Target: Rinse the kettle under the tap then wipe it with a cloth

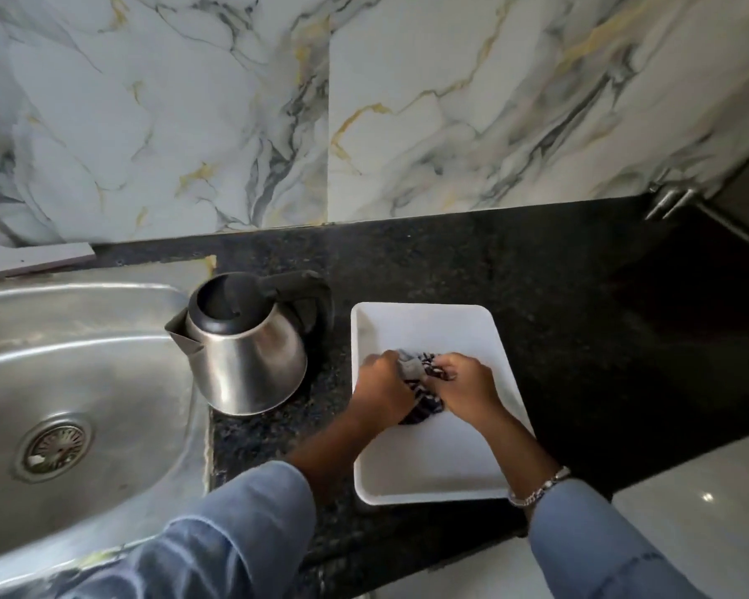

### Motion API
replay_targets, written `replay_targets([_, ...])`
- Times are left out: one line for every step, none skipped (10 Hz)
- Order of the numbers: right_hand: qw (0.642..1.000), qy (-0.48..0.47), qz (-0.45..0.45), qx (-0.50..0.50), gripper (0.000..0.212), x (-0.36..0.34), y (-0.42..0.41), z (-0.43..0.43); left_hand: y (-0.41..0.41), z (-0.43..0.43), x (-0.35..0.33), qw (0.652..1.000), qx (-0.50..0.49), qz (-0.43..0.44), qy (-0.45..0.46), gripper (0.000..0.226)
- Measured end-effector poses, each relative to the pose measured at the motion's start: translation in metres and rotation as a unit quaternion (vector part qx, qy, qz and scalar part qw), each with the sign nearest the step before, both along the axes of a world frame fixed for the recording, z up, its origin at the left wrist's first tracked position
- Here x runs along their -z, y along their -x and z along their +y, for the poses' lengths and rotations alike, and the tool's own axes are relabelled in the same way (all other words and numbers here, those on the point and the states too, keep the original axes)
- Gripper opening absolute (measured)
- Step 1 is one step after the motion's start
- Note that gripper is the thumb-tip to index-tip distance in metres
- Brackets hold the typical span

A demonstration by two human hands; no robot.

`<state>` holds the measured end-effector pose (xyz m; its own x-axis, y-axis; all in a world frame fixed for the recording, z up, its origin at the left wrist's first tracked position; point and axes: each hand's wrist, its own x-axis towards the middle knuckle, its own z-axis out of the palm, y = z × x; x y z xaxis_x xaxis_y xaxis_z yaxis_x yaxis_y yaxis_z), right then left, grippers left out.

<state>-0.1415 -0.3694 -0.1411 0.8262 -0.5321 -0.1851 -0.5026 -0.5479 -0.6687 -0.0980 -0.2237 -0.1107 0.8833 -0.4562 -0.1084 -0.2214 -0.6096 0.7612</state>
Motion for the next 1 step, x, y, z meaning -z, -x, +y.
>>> replay_targets([0.986, 0.145, 0.057, -0.066, 0.034, -0.0029, -0.0014, 0.0039, -0.0023, 0.0090, -0.0104, 1.000, 0.028, -0.012, -0.005, 0.022])
